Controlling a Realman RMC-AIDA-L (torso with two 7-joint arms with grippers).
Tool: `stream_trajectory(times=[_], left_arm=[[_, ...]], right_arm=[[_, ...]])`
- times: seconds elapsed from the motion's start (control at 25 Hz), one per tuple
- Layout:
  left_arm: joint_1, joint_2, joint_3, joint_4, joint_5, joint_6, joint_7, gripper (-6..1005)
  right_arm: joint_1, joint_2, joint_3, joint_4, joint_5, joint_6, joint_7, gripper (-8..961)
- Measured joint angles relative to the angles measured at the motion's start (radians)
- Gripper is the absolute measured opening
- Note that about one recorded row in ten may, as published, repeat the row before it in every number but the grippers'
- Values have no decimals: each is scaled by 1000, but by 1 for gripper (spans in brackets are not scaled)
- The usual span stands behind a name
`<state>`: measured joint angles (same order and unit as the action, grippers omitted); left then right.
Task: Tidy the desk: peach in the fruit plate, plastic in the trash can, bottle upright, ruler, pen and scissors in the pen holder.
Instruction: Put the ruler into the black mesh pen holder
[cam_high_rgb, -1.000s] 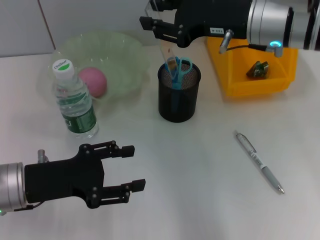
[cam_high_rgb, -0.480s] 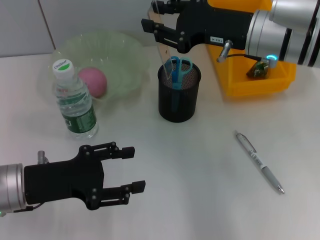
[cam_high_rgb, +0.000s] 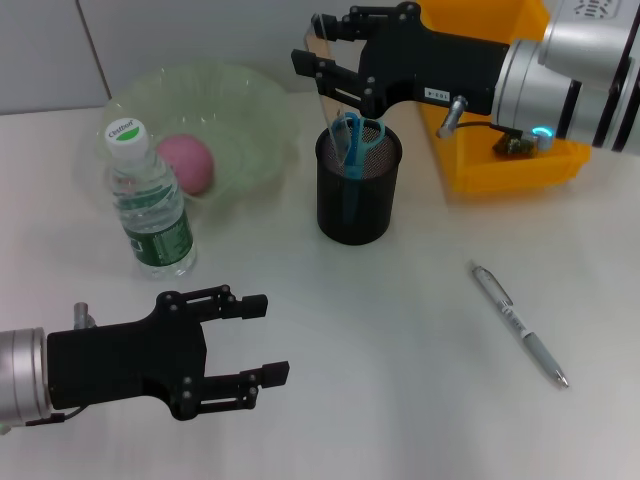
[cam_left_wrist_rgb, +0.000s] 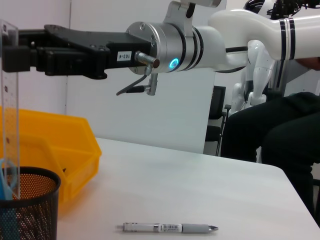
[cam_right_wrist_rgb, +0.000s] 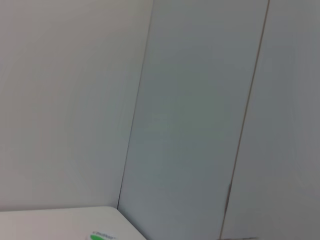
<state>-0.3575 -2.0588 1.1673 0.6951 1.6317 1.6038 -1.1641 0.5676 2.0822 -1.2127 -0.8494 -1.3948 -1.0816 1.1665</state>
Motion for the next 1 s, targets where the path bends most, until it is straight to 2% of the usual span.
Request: stream_trajectory(times=[0.48,0.8,1.0], left_arm=[[0,0,0,-1,2,-3,0,739],[2,0,0,-5,2,-5,2,739],[3,0,0,-5,2,-5,3,739]], right_arm=[[10,2,2,67,6,14,-19,491],[1,2,2,130,123,12,-89,508],[-2,2,2,142,129,14,-94,519]])
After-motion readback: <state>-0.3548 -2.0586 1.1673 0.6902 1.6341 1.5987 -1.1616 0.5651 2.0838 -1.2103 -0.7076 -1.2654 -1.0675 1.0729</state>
